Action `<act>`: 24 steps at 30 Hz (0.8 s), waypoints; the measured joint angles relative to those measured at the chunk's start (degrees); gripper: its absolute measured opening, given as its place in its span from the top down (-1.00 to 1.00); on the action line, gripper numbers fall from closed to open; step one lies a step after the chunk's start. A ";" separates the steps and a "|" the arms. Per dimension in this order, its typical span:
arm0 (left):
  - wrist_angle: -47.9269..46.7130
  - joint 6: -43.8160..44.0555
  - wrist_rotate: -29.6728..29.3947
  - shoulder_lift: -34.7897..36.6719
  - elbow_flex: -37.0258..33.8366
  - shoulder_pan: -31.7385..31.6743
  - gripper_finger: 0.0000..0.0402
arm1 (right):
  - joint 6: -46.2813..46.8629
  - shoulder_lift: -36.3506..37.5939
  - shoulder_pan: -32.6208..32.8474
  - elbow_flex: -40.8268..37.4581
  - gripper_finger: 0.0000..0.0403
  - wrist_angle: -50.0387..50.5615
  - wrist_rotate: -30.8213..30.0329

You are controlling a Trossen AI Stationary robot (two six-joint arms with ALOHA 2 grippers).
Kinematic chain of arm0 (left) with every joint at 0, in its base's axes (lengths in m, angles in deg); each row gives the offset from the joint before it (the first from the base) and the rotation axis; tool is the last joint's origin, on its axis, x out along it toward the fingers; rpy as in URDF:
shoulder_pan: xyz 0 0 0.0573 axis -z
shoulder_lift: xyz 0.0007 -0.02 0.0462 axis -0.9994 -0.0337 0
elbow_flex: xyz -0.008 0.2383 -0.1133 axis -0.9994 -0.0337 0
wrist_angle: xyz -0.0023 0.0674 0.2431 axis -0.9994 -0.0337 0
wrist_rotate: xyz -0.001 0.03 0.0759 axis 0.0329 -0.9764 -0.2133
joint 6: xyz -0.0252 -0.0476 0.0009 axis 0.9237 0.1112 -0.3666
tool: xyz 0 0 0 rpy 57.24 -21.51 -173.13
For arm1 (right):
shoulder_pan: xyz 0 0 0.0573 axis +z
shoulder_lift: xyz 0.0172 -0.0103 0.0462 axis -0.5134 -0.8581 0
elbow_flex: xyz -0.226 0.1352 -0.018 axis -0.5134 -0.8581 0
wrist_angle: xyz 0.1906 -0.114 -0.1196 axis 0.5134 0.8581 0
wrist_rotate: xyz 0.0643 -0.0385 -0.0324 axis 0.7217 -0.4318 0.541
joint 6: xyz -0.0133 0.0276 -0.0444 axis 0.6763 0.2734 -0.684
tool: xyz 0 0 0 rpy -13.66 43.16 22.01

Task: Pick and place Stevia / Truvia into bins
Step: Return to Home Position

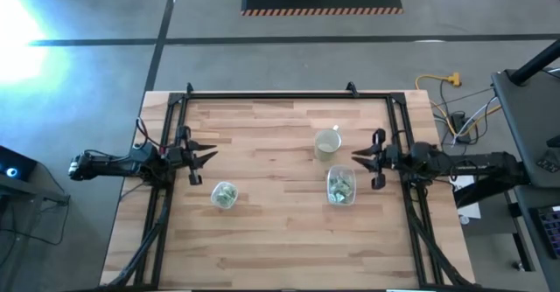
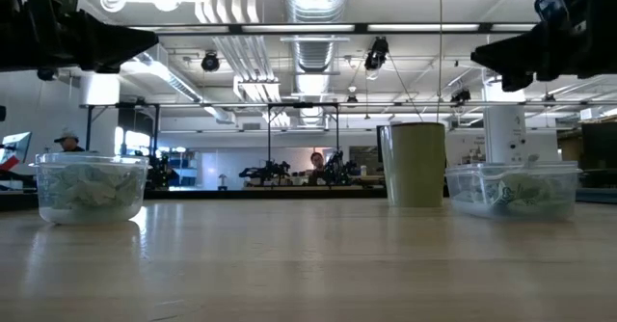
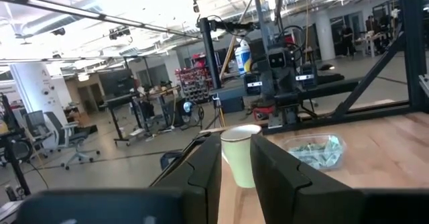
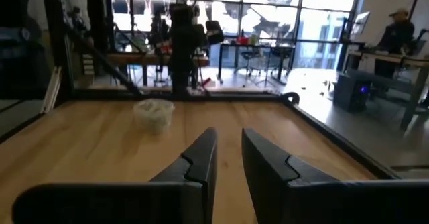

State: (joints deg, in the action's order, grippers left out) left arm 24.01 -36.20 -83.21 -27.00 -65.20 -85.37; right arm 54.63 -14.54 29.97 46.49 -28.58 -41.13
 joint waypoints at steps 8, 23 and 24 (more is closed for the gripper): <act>-3.08 0.31 0.00 0.00 0.02 0.00 0.68 | 1.12 2.50 0.54 0.00 0.70 7.22 -0.62; -6.51 3.24 0.07 0.02 -0.03 0.00 0.68 | -0.10 9.21 0.56 0.02 0.70 12.21 -0.03; -6.68 3.33 0.09 0.02 -0.09 0.00 0.68 | -0.14 9.02 0.56 0.02 0.70 12.19 -0.03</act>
State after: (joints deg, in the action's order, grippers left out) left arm 17.33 -32.86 -83.11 -26.98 -65.29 -85.37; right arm 54.50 -5.51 30.53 46.51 -16.39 -41.16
